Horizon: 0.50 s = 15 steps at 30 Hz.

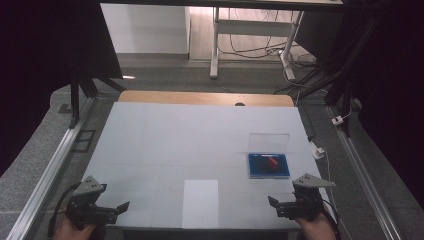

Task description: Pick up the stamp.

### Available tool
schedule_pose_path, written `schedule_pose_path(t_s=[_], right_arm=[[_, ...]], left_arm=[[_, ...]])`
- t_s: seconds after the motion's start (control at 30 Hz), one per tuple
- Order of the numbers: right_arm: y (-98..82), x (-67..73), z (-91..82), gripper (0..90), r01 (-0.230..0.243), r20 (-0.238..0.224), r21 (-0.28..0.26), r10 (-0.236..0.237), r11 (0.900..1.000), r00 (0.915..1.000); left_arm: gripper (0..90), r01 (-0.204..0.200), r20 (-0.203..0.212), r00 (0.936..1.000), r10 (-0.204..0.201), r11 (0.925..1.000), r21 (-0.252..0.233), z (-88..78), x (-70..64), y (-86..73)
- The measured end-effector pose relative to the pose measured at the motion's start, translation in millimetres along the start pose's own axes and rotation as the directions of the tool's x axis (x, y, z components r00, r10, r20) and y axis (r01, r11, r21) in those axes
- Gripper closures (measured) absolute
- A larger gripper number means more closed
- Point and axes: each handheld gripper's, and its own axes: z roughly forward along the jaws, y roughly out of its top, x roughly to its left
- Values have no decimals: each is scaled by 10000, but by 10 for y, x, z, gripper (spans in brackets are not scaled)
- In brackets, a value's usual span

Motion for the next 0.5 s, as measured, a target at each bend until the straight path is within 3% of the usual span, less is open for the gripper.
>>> schedule_pose_path(t_s=[0.4, 0.5], right_arm=[[103, -29, 46, 0, 316, 170, -269, -311, 9991, 9994], [136, -50, 80, 0, 191, 185, -231, -187, 9996, 9997]], left_arm=[[11, -96, 66, 9999, 96, 10000, 9, 1, -4, 2], [11, -127, 62, 9999, 127, 9999, -1, 0, -7, 2]])
